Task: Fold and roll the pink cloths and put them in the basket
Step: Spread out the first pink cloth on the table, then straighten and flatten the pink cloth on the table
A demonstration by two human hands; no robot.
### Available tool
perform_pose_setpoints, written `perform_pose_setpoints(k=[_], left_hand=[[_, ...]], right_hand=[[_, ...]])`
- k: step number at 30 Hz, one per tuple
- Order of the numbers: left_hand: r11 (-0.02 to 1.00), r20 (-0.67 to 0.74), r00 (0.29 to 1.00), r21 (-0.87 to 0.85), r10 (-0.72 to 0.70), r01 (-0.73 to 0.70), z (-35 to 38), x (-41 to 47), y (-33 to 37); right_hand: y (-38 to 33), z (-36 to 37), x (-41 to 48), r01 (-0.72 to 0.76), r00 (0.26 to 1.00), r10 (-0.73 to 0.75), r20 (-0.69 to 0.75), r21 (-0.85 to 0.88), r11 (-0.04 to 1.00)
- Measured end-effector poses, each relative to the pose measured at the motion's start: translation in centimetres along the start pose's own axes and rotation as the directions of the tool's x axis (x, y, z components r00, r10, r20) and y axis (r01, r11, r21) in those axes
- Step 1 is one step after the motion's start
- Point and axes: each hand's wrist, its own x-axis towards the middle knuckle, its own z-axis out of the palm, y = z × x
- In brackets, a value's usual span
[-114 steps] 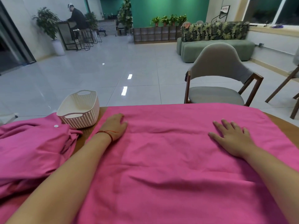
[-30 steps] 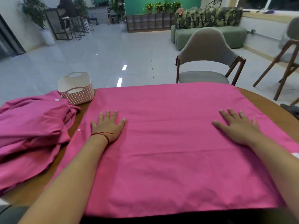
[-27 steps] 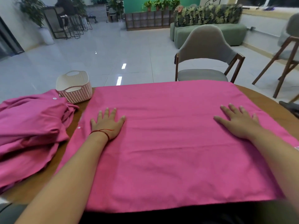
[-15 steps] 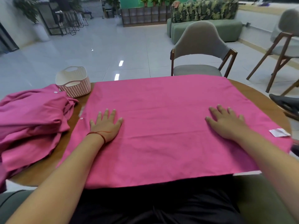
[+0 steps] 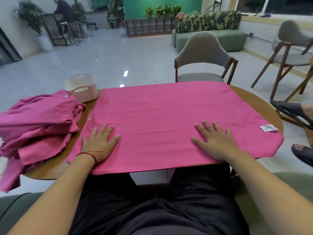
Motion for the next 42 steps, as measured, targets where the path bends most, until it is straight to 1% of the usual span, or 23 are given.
perform_pose_setpoints(k=[4,7,10,12,14,16,18,20,21,22,24,25,26,27,29,31,33,35,36,38,40,42], left_hand=[[1.0,0.018,1.0,-0.005,-0.017,0.017,-0.4,-0.1,0.3],[1.0,0.004,1.0,0.0,-0.022,0.022,-0.3,-1.1,-0.4],[0.999,0.006,0.999,0.007,-0.042,0.042,-0.2,-2.0,-2.6],[0.998,-0.014,0.998,0.012,-0.057,0.057,0.0,-2.4,-4.3],[0.998,-0.038,0.997,0.011,-0.069,0.07,0.2,-2.6,-5.6],[0.998,-0.087,0.994,0.0,-0.068,0.068,0.5,-2.8,-6.3],[0.998,-0.204,0.977,-0.053,-0.054,0.044,0.8,-3.4,-6.8],[0.986,-0.33,0.939,-0.163,-0.098,0.045,0.8,-4.7,-6.7],[0.976,-0.364,0.919,-0.203,-0.154,0.083,0.7,-5.4,-6.6],[0.967,-0.378,0.902,-0.218,-0.209,0.133,0.7,-5.9,-6.8],[0.952,-0.346,0.894,-0.214,-0.284,0.219,0.4,-6.7,-7.0],[0.942,-0.321,0.893,-0.221,-0.315,0.253,0.1,-6.8,-7.1],[0.93,-0.301,0.892,-0.252,-0.339,0.269,-0.2,-6.8,-7.2],[0.906,-0.268,0.889,-0.315,-0.372,0.284,-0.7,-6.9,-7.0],[0.855,-0.193,0.896,-0.431,-0.399,0.288,-1.4,-6.5,-7.5],[0.828,-0.124,0.912,-0.479,-0.391,0.29,-2.1,-6.4,-7.9],[0.799,-0.081,0.922,-0.531,-0.379,0.282,-2.5,-6.5,-8.0],[0.741,-0.077,0.932,-0.631,-0.353,0.229,-2.7,-6.9,-7.7],[0.689,-0.098,0.935,-0.703,-0.34,0.177,-2.7,-7.0,-7.6],[0.536,-0.14,0.922,-0.84,-0.362,0.083,-2.9,-7.5,-7.5],[0.378,-0.167,0.897,-0.926,-0.409,0.0,-2.9,-7.8,-7.9],[0.239,-0.169,0.897,-0.968,-0.409,-0.073,-2.7,-7.7,-8.6]], right_hand=[[-0.1,-0.2,-0.2,0.01,1.0,-0.01,0.006,0.014,1.0],[1.9,0.1,-2.1,0.02,1.0,-0.02,-0.003,0.017,1.0],[6.1,-0.2,-4.2,-0.115,0.993,0.116,-0.032,0.029,0.993],[8.9,-0.4,-5.1,-0.219,0.974,0.221,-0.048,0.038,0.975],[11.3,-0.5,-5.7,-0.292,0.954,0.295,-0.058,0.05,0.955],[13.3,-0.3,-6.0,-0.35,0.933,0.356,-0.054,0.09,0.932],[14.3,-0.2,-6.3,-0.37,0.919,0.386,-0.08,0.165,0.914],[15.2,0.0,-6.5,-0.333,0.89,0.408,-0.204,0.321,0.887],[15.8,0.1,-6.3,-0.317,0.854,0.455,-0.253,0.442,0.839],[16.2,0.1,-6.3,-0.314,0.814,0.523,-0.254,0.565,0.763],[16.7,0.3,-6.2,-0.298,0.751,0.64,-0.164,0.781,0.549],[16.8,0.4,-6.1,-0.27,0.737,0.667,-0.113,0.854,0.444],[16.7,0.4,-6.2,-0.249,0.732,0.678,-0.07,0.898,0.362],[16.6,0.4,-6.2,-0.228,0.731,0.681,-0.054,0.92,0.318],[16.4,0.2,-6.3,-0.232,0.721,0.692,-0.041,0.926,0.297],[16.2,-0.3,-6.4,-0.251,0.7,0.713,-0.03,0.925,0.285],[16.1,-0.7,-6.5,-0.268,0.692,0.72,-0.054,0.907,0.326],[16.4,-0.8,-6.6,-0.268,0.675,0.729,-0.114,0.883,0.386],[16.5,-0.9,-6.6,-0.26,0.662,0.735,-0.149,0.873,0.412],[17.0,-1.1,-6.4,-0.233,0.665,0.726,-0.174,0.876,0.423],[17.3,-1.3,-6.3,-0.166,0.703,0.689,-0.178,0.9,0.403],[17.4,-1.9,-6.5,-0.063,0.735,0.648,-0.199,0.932,0.357]])
